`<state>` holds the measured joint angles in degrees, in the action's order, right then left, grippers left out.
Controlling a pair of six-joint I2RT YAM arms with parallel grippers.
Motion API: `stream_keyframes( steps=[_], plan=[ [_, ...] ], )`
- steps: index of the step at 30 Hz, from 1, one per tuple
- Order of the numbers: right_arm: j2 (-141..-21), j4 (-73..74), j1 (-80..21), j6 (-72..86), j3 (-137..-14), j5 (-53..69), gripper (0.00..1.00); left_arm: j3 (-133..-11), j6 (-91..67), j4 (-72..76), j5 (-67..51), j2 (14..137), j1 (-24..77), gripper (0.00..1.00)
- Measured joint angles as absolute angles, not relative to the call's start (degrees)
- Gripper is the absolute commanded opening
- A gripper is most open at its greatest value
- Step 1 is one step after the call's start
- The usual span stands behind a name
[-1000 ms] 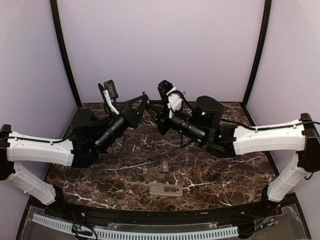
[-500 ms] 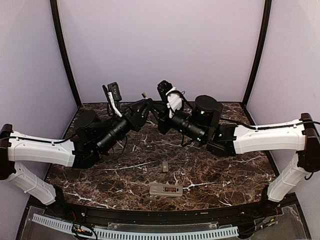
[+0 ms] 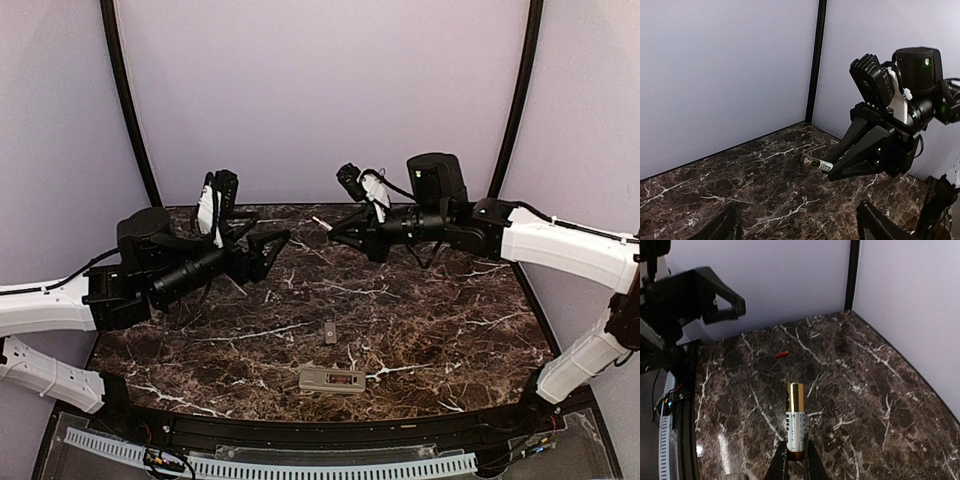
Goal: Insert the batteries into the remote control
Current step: Pass from the right arm to the left
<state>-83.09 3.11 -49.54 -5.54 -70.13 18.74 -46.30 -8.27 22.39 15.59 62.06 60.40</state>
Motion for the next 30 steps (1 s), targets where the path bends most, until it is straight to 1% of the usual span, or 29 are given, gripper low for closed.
stream_keyframes(
  steps=[4,7,8,10,12,15,19,22,24,27,30],
  plan=[
    [-83.6,17.3,-47.2,-5.7,-70.8,27.8,0.00,-47.0,0.6,11.5,12.9,60.5,60.4,0.72],
    [-83.8,23.3,-47.2,-5.6,-70.1,32.6,0.00,-46.1,8.6,8.2,9.0,60.5,60.8,0.71],
    [-83.8,24.9,-47.2,-5.5,-70.1,33.9,0.00,-45.6,11.9,7.6,7.8,60.5,61.3,0.68],
    [-83.8,27.2,-47.2,-5.5,-70.2,36.0,0.00,-44.6,19.7,7.0,6.0,60.7,62.6,0.65],
    [-83.8,28.8,-47.2,-5.3,-70.2,37.1,0.00,-43.9,28.2,8.1,5.4,61.4,64.5,0.63],
    [-83.8,30.4,-47.3,-4.8,-70.2,38.6,0.00,-43.4,39.2,11.2,5.0,64.1,66.5,0.63],
    [-83.8,31.4,-48.1,-3.9,-70.3,39.2,0.00,-44.1,49.5,13.6,4.8,68.9,67.1,0.62],
    [-83.8,32.0,-49.1,-3.7,-70.7,39.3,0.00,-45.0,54.5,14.6,4.7,72.4,67.0,0.60],
    [-83.8,32.3,-49.7,-3.7,-71.1,39.4,0.00,-45.0,56.9,15.5,4.7,73.9,67.0,0.57],
    [-83.8,32.9,-50.3,-3.7,-71.5,39.4,0.00,-45.0,58.6,16.6,4.6,74.7,67.0,0.48],
    [-83.9,32.9,-50.6,-3.7,-71.6,39.4,0.00,-45.1,58.9,18.1,4.4,74.8,67.0,0.46]
  ],
)
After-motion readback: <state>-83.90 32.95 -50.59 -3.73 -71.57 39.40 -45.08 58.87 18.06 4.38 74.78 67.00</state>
